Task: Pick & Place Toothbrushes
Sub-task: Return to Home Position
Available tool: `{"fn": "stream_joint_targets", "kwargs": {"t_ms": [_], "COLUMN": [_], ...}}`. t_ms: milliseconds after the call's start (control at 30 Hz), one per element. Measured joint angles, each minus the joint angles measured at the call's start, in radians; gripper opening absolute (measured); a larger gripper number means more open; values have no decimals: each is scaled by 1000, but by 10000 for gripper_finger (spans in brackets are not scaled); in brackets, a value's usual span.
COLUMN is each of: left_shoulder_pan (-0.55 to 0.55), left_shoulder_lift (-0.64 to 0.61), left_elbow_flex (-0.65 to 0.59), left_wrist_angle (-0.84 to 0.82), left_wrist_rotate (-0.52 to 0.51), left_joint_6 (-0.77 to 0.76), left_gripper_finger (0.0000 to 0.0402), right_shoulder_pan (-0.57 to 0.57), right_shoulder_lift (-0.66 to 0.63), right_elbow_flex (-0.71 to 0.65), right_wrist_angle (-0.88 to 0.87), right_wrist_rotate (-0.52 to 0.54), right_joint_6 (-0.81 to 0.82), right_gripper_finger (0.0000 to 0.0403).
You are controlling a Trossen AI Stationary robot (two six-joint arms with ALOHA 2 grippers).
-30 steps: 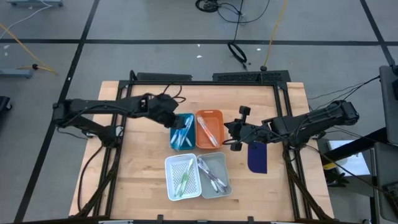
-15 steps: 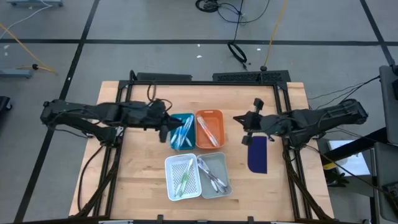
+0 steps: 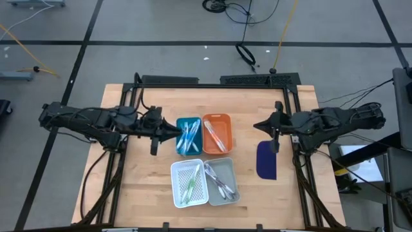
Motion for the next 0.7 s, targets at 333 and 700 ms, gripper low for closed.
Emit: {"fn": "stream_joint_targets", "kwargs": {"t_ms": [333,700], "left_shoulder_pan": [-2,61], "left_shoulder_lift": [-100,-413], "left_elbow_flex": [-239,-489], "left_wrist_angle": [228,257], "left_wrist_rotate": [75,141], "left_joint_6": [7,16], "left_gripper_finger": [55,55], "right_shoulder_pan": [0,-1], "right_shoulder_lift": [-119,-413], "right_elbow_flex": [-176,-427], "right_wrist_angle": [123,302], "right_wrist_rotate": [-19,-18], "right_joint_6": [41,76], "right_gripper_finger": [0,0]}}
